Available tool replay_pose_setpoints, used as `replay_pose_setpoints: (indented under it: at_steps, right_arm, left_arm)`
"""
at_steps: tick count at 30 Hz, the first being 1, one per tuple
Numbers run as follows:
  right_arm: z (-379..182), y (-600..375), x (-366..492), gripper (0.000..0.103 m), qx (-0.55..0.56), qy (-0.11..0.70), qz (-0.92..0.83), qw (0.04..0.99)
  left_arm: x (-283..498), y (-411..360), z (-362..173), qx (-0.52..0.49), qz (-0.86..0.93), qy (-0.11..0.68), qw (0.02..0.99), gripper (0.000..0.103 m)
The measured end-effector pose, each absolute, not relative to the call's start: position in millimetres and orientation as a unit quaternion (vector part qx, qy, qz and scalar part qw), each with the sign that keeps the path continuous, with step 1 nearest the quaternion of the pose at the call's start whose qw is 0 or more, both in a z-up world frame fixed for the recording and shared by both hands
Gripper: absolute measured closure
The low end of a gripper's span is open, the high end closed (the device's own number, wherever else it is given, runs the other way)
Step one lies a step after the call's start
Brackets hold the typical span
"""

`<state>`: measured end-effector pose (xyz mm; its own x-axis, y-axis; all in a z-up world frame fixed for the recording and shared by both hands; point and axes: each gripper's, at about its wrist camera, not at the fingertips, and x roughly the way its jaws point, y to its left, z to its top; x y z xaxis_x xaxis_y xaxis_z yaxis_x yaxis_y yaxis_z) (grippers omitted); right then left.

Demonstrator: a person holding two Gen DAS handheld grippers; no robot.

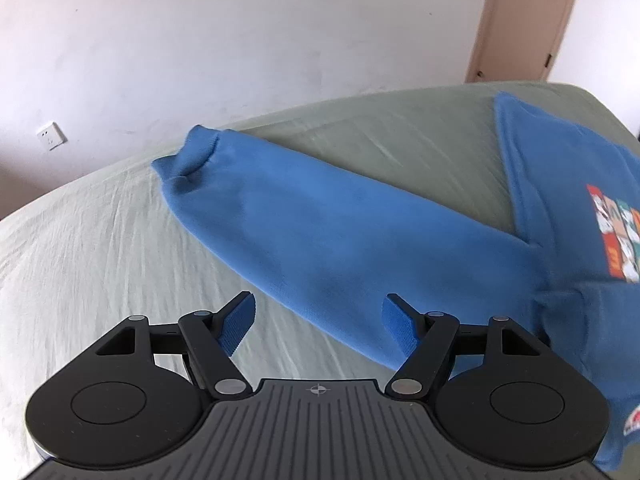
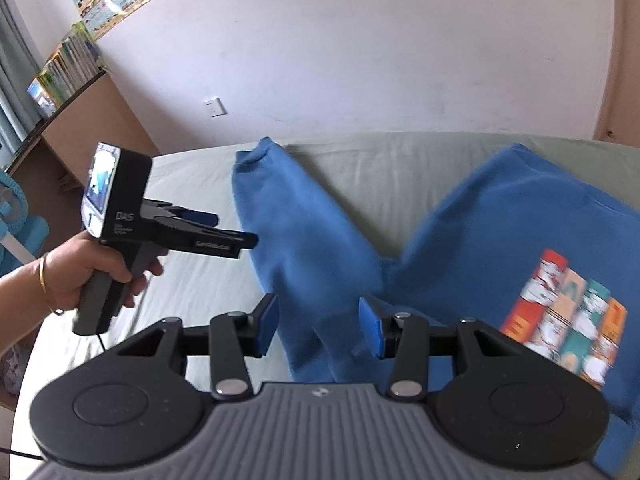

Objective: Fold clothes
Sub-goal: 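Move the left gripper to the other sleeve cuff and close on it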

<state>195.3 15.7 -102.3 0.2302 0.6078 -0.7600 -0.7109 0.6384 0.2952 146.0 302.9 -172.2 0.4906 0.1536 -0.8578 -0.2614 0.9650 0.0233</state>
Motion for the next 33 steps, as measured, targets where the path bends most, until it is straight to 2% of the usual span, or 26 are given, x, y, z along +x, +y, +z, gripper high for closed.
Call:
replay_pose_setpoints:
  at_steps: [14,23,28,33]
  right_arm:
    - [-137,103,233,0.056,-0.095,0.459,0.451,0.759]
    - [-143,225,296,0.056,-0.127,0.431,0.455,0.769]
    - [-131,209,280,0.056,-0.126,0.423,0.450,0.776]
    - [-118,161,253,0.056,-0.144,0.457,0.421,0.771]
  left_arm:
    - [178,404,-192,-0.129,0.180,0.455,0.862,0.033]
    - [204,439,-210,-0.163,0.174,0.445,0.863,0.033]
    - [206,453,-219,-0.186,0.168,0.435,0.865,0.033]
    - [217,448,-221,-0.177,0.149,0.437,0.869,0.034]
